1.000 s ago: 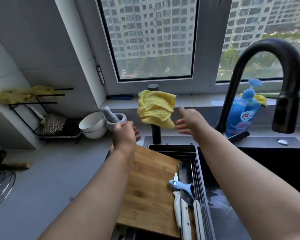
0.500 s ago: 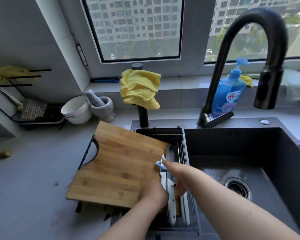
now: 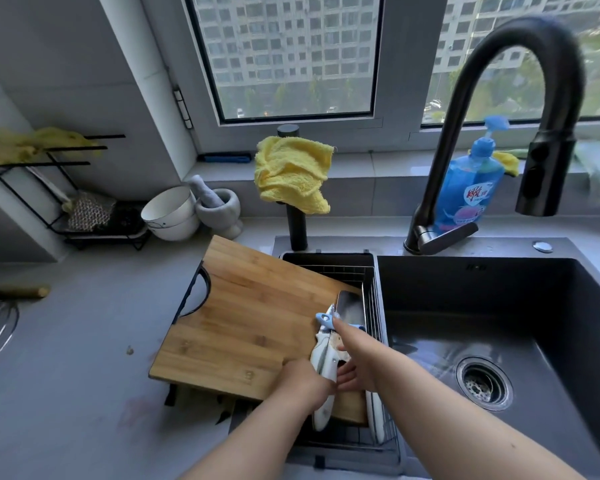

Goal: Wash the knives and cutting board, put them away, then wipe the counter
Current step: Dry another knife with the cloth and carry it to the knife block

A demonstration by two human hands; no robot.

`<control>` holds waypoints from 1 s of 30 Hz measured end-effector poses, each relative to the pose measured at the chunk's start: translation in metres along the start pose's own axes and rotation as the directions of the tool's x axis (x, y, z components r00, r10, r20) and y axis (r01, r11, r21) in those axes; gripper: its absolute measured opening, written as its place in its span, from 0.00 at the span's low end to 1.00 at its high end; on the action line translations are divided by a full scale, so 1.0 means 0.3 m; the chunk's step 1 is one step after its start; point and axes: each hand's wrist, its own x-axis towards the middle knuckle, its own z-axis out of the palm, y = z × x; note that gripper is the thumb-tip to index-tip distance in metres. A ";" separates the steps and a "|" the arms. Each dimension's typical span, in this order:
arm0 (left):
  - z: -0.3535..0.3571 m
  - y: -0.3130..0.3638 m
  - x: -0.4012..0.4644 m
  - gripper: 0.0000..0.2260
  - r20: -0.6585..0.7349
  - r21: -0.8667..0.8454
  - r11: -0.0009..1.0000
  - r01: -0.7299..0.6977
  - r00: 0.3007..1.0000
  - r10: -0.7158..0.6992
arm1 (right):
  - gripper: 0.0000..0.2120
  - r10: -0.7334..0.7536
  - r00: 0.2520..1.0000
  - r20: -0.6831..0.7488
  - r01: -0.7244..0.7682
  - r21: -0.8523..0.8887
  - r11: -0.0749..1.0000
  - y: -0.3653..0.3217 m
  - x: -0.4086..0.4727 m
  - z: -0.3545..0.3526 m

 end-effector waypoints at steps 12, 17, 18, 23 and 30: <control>-0.281 0.117 -0.093 0.11 -0.185 -0.166 0.981 -0.104 0.980 0.073 | 0.19 -0.550 0.832 0.076 0.490 -0.565 0.663 -0.130 -0.147 0.061; -0.363 0.166 -0.196 0.07 -0.192 -0.219 0.943 -0.249 0.959 0.208 | 0.12 -0.783 0.582 0.221 0.292 -0.955 -0.052 -0.198 -0.236 0.107; -0.374 0.164 -0.210 0.11 -0.187 -0.289 0.916 -0.280 0.954 0.233 | 0.09 -0.807 0.545 0.227 0.271 -0.959 -0.086 -0.218 -0.247 0.108; -0.484 0.117 -0.211 0.24 -0.298 -0.577 0.764 -0.288 0.946 0.131 | 0.11 -0.896 0.390 0.212 0.278 -0.955 -0.105 -0.301 -0.326 0.098; -0.545 -0.007 -0.141 0.14 -0.415 -0.591 0.753 -0.290 0.910 0.024 | 0.12 -0.961 0.250 0.118 0.531 -0.846 0.035 -0.400 -0.422 0.118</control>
